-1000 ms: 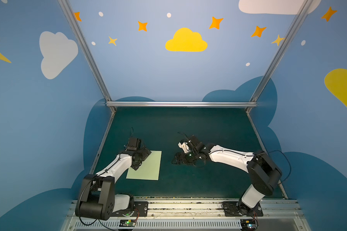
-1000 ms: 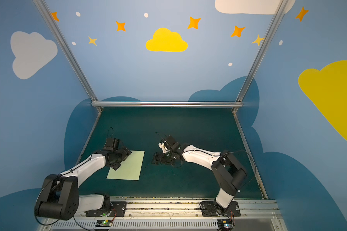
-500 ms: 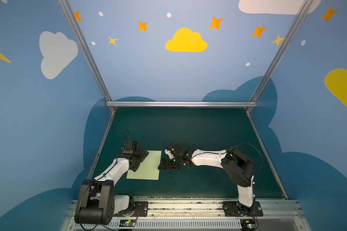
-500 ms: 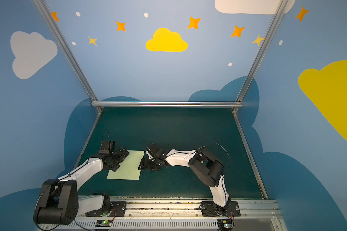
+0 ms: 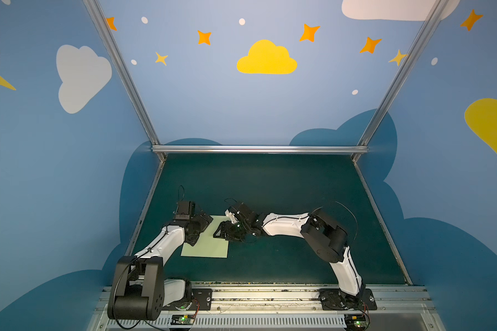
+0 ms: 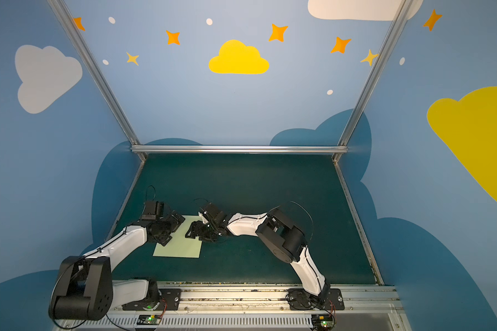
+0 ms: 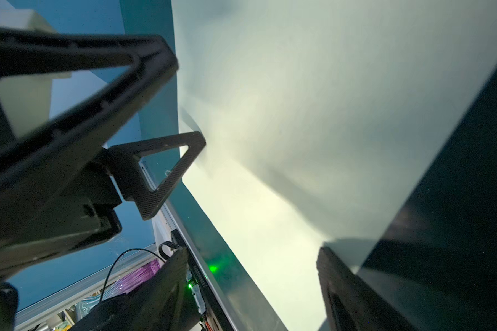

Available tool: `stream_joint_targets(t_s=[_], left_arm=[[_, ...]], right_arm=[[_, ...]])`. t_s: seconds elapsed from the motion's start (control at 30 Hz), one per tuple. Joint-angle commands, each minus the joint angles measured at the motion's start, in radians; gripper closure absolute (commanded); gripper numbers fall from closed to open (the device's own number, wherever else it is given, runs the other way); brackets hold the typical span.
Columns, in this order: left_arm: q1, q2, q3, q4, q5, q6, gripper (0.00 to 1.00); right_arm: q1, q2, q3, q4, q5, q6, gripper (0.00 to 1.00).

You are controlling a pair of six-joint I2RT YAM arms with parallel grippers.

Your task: Fold a paper plane with a square sheet of paper (fold left side to right side)

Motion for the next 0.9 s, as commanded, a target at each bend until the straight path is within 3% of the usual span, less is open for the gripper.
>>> stream_joint_targets(t_s=[0.0,0.23,0.4,0.63,0.87], left_arm=[[0.005,0.101,-0.081,0.065,0.000,0.022,0.00],[0.005,0.104,-0.078,0.060,0.000,0.026,0.00],[0.004,0.103,-0.077,0.060,0.002,0.028,0.00],[0.005,0.104,-0.076,0.061,0.002,0.030,0.00],[0.004,0.104,-0.077,0.061,0.002,0.032,0.00]], right_arm=[[0.000,0.066,0.015,0.035,0.002,0.002,0.27],[-0.062,-0.016,-0.005,-0.154,0.116,-0.098,0.26],[-0.121,-0.013,0.001,-0.222,0.134,-0.152,0.25],[-0.117,0.115,0.163,-0.319,0.051,-0.216,0.26],[-0.075,0.156,0.194,-0.251,-0.013,-0.181,0.26]])
